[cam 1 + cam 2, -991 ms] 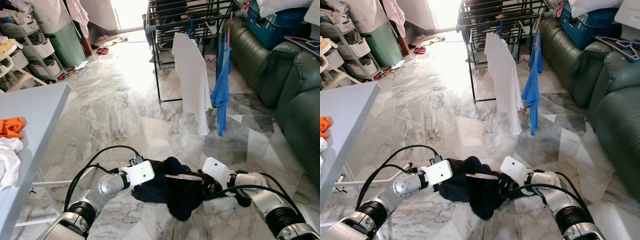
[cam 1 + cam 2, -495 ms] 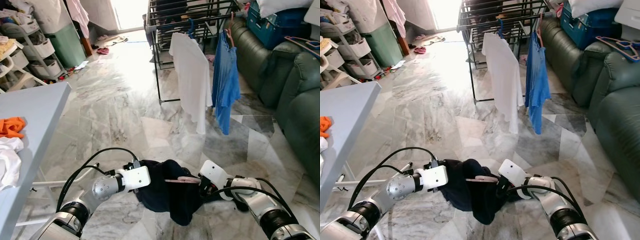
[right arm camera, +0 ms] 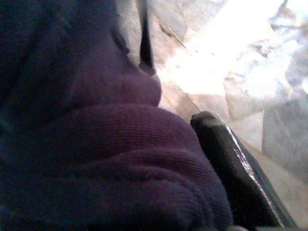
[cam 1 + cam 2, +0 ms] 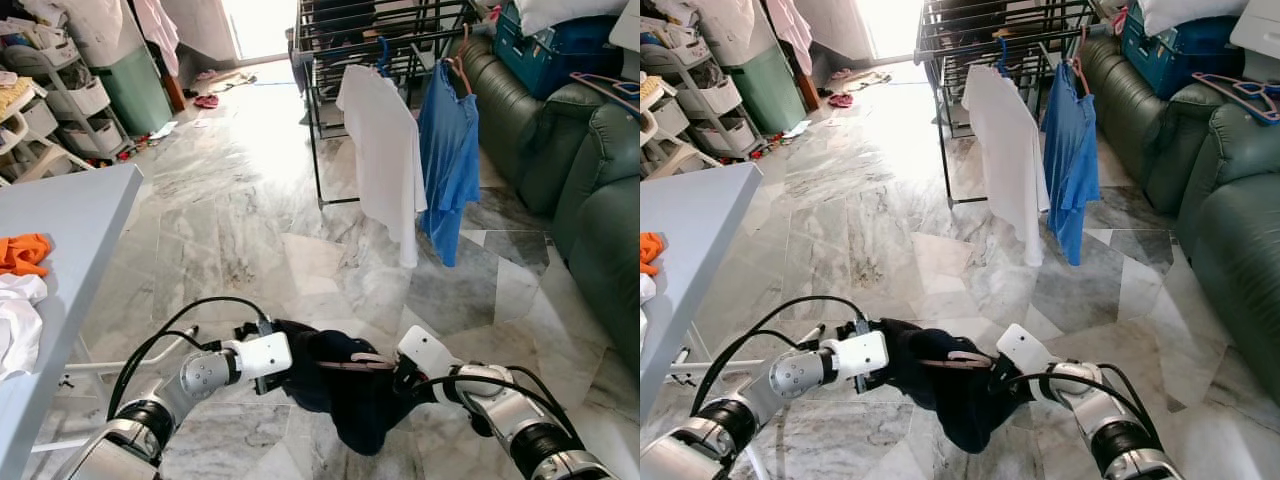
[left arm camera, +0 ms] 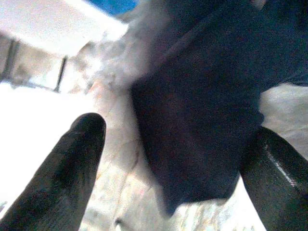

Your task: Hang hanger

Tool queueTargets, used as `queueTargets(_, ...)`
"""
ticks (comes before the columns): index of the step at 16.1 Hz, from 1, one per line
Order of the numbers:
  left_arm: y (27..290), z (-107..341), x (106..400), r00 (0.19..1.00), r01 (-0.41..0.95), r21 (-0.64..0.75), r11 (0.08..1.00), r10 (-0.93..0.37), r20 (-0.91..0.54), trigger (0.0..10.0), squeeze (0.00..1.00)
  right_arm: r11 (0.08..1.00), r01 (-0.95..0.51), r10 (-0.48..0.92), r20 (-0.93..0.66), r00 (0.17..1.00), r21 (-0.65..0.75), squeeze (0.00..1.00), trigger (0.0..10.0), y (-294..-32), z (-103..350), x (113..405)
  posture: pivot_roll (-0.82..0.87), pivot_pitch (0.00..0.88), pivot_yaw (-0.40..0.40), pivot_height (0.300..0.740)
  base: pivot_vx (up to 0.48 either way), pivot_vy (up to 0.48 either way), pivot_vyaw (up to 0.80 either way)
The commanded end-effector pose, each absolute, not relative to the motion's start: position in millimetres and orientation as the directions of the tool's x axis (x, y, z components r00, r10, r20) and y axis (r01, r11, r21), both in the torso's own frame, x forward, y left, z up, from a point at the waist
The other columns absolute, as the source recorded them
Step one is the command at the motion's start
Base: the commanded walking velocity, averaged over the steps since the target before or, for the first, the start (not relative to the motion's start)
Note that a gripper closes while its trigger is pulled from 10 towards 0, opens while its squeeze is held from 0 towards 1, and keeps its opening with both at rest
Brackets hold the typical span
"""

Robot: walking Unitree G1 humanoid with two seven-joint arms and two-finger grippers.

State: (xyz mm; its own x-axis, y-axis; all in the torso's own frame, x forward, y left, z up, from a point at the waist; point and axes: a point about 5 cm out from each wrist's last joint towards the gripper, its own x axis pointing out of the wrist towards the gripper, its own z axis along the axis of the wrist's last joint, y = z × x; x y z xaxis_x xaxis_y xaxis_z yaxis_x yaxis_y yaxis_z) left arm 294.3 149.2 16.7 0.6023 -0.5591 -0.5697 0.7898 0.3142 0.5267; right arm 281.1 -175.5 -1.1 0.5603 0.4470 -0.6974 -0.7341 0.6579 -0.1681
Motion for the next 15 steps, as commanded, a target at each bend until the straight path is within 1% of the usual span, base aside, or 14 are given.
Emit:
queueTargets(1, 163, 24, 303, 0.66, 0.746, 0.567, 0.35, -0.505, -0.556, 10.0, 1.0, 0.687, -0.709, 0.441, -0.684, 0.582, -0.161, 0.0, 0.0, -173, 2, 286, -0.22, 0.0, 0.141, 0.74, 0.0, 0.0, 0.0)
queueTargets(2, 162, 27, 305, 0.684, 0.725, 0.564, 0.396, -0.512, -0.52, 10.0, 1.0, 0.71, -0.687, 0.427, -0.682, 0.593, -0.153, 0.0, 0.0, -174, 1, 286, -0.22, 0.0, 0.14, 0.74, 0.0, 0.0, 0.0)
queueTargets(3, 162, 28, 305, 0.694, 0.716, 0.564, 0.412, -0.511, -0.508, 10.0, 1.0, 0.717, -0.68, 0.422, -0.683, 0.597, -0.151, 0.0, 0.0, -174, 0, 286, -0.22, 0.0, 0.139, 0.74, 0.0, 0.0, 0.0)
queueTargets(5, 162, 26, 304, 0.688, 0.724, 0.541, 0.428, -0.511, -0.516, 10.0, 1.0, 0.732, -0.666, 0.417, -0.68, 0.603, -0.142, 0.0, 0.0, -174, 0, 286, -0.22, 0.0, 0.137, 0.74, 0.0, 0.0, 0.0)
queueTargets(6, 166, 22, 303, 0.71, 0.704, 0.535, 0.467, -0.475, -0.52, 10.0, 1.0, 0.766, -0.631, 0.404, -0.671, 0.621, -0.123, 0.0, 0.0, -174, -1, 287, -0.21, 0.0, 0.137, 0.74, 0.0, 0.0, 0.0)
queueTargets(7, 170, 18, 302, 0.745, 0.663, 0.501, 0.556, -0.429, -0.511, 10.0, 1.0, 0.808, -0.579, 0.374, -0.663, 0.648, -0.11, 0.0, 0.0, -176, -2, 288, -0.22, 0.0, 0.137, 0.74, 0.0, 0.0, 0.0)
queueTargets(9, 175, 13, 299, 0.791, 0.582, 0.428, 0.691, -0.36, -0.495, 10.0, 1.0, 0.861, -0.496, 0.316, -0.654, 0.688, -0.107, 0.0, 0.0, -180, -3, 288, -0.22, 0.0, 0.137, 0.74, 0.0, 0.0, 0.0)
queueTargets(10, 178, 8, 296, 0.816, 0.515, 0.363, 0.776, -0.313, -0.486, 10.0, 1.0, 0.892, -0.442, 0.281, -0.644, 0.712, -0.1, 0.0, 0.0, -184, -4, 288, -0.22, 0.0, 0.136, 0.74, 0.0, 0.0, 0.0)
queueTargets(11, 180, 4, 293, 0.834, 0.446, 0.302, 0.843, -0.269, -0.481, 10.0, 1.0, 0.918, -0.388, 0.249, -0.633, 0.733, -0.087, 0.0, 0.0, -186, -5, 288, -0.22, 0.0, 0.135, 0.74, 0.0, 0.0, 0.0)
queueTargets(12, 184, -2, 289, 0.851, 0.336, 0.218, 0.916, -0.195, -0.488, 10.0, 1.0, 0.949, -0.306, 0.198, -0.609, 0.768, -0.078, 0.0, 0.0, -190, -5, 288, -0.22, 0.0, 0.134, 0.74, 0.0, 0.0, 0.0)
queueTargets(13, 185, -8, 284, 0.855, 0.257, 0.153, 0.954, -0.151, -0.496, 10.0, 1.0, 0.973, -0.225, 0.15, -0.589, 0.794, -0.055, 0.0, 0.0, -192, -5, 289, -0.23, 0.0, 0.134, 0.74, 0.0, 0.0, 0.0)
queueTargets(14, 184, -11, 282, 0.855, 0.224, 0.127, 0.966, -0.133, -0.501, 10.0, 1.0, 0.986, -0.163, 0.109, -0.57, 0.815, -0.044, 0.0, 0.0, -193, -3, 290, -0.23, 0.0, 0.135, 0.74, 0.0, 0.0, 0.0)
queueTargets(15, 180, -14, 279, 0.853, 0.21, 0.083, 0.974, -0.141, -0.503, 10.0, 1.0, 0.996, -0.092, 0.065, -0.556, 0.828, -0.02, 0.0, 0.0, -193, -3, 291, -0.23, 0.0, 0.135, 0.74, 0.0, 0.0, 0.0)
